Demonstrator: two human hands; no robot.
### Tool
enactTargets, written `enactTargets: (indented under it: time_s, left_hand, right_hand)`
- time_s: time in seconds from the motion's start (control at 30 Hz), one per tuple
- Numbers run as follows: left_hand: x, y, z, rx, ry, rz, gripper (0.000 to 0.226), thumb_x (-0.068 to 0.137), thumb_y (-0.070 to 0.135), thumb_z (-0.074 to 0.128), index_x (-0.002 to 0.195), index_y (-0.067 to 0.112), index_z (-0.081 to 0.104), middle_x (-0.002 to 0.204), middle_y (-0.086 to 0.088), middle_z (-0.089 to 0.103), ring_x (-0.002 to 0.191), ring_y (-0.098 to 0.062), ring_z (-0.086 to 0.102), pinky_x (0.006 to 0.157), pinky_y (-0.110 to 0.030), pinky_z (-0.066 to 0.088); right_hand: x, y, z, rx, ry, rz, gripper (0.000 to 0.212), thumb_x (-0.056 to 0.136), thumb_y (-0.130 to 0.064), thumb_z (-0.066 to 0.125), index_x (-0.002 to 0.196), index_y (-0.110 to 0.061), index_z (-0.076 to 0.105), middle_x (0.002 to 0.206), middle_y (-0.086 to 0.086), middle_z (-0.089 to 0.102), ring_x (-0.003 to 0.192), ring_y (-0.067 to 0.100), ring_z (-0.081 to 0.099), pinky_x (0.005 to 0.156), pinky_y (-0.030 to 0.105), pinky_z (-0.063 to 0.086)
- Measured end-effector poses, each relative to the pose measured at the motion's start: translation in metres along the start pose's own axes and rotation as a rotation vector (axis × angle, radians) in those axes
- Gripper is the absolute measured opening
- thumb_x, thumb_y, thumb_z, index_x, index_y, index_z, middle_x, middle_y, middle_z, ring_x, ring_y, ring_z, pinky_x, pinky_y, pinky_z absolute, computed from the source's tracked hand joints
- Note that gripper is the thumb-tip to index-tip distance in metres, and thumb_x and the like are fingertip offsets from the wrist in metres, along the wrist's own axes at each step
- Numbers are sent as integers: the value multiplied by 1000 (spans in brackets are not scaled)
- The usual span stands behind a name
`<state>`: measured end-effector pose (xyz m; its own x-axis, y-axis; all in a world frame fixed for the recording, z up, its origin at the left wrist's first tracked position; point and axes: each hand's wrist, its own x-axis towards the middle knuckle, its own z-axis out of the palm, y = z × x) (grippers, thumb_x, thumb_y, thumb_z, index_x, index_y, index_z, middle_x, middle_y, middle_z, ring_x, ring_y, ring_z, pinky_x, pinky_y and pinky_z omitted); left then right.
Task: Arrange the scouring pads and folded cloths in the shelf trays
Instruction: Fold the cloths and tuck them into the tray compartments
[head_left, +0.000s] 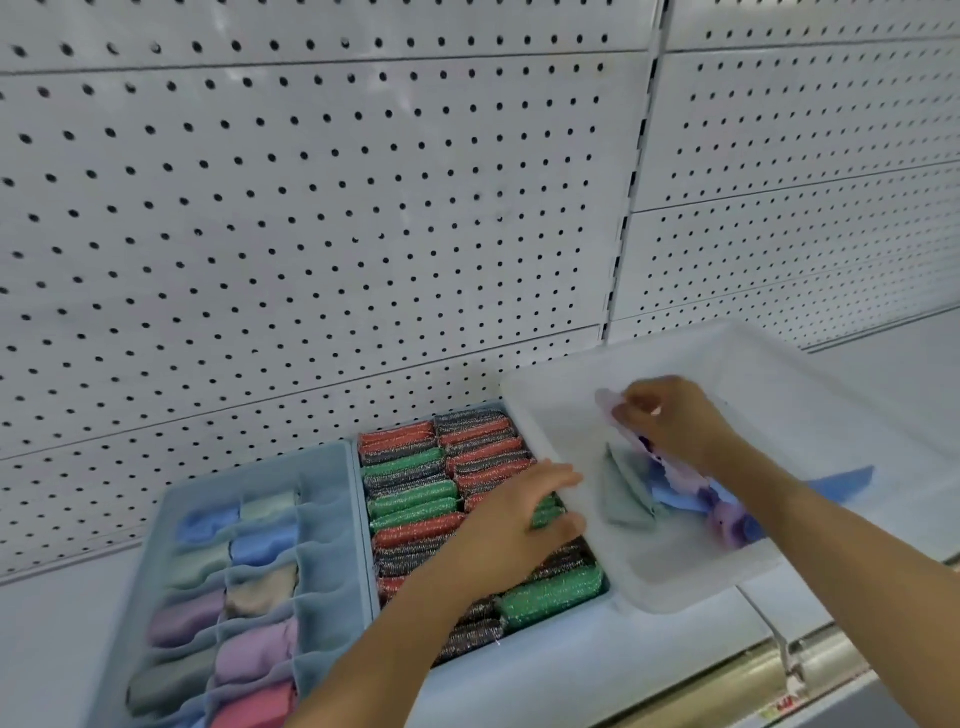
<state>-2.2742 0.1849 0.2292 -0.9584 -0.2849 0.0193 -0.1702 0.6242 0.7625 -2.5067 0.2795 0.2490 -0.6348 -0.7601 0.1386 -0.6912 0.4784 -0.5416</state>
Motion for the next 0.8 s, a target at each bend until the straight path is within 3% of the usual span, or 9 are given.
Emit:
enactTargets:
  time_s: [0.1,0.17,0.3,0.43,0.6,0.7,0.8]
  left_hand:
    - [9,21,-27,-184,148,-73,58,92,44,58,145,34,37,149,18,39,133,1,37,115,-35,32]
    - [16,37,-50,-298,213,-52,61,89,45,62,143,33,38,146,18,43,130,3,41,112,-31,32]
    - [25,69,-91,-417,283,51,61,83,41,68,138,24,49,132,13,58,117,5,55,100,-21,41]
    - [11,91,-115,-486,324,133,56,74,44,70,126,26,58,119,12,66,103,-1,65,86,-18,53]
    - [-6,93,-117,-346,401,76,35,82,26,73,112,30,56,105,10,68,85,-15,71,80,-37,59]
    - [-12,83,-124,-215,503,45,22,81,5,58,93,22,60,92,9,68,80,-12,66,75,-31,55]
    - [-25,67,-133,-141,472,-29,21,80,1,58,74,22,61,72,11,64,64,-7,55,62,-20,44]
  right_hand:
    - [-2,-35,-40,372,101,-78,21,86,-7,67,65,-9,66,52,-5,56,49,10,46,51,22,42]
    - [-4,-62,-62,530,118,-119,13,86,-4,67,74,0,69,59,2,62,50,10,47,50,20,43]
    - [-14,-107,-83,772,64,-229,13,88,-6,64,90,6,69,80,25,68,62,23,57,54,29,47]
    - [-26,-146,-86,797,105,-298,8,84,-4,68,84,4,68,76,22,70,51,22,57,44,27,44]
    - [-35,-180,-72,732,184,-338,21,82,-3,71,77,7,53,66,24,57,37,17,46,36,24,34]
    - [-36,-191,-67,717,206,-342,20,83,3,63,76,10,47,63,18,43,46,17,41,43,26,33]
    - [-36,-195,-67,679,224,-346,19,84,2,61,78,13,47,68,30,46,56,20,43,49,29,39]
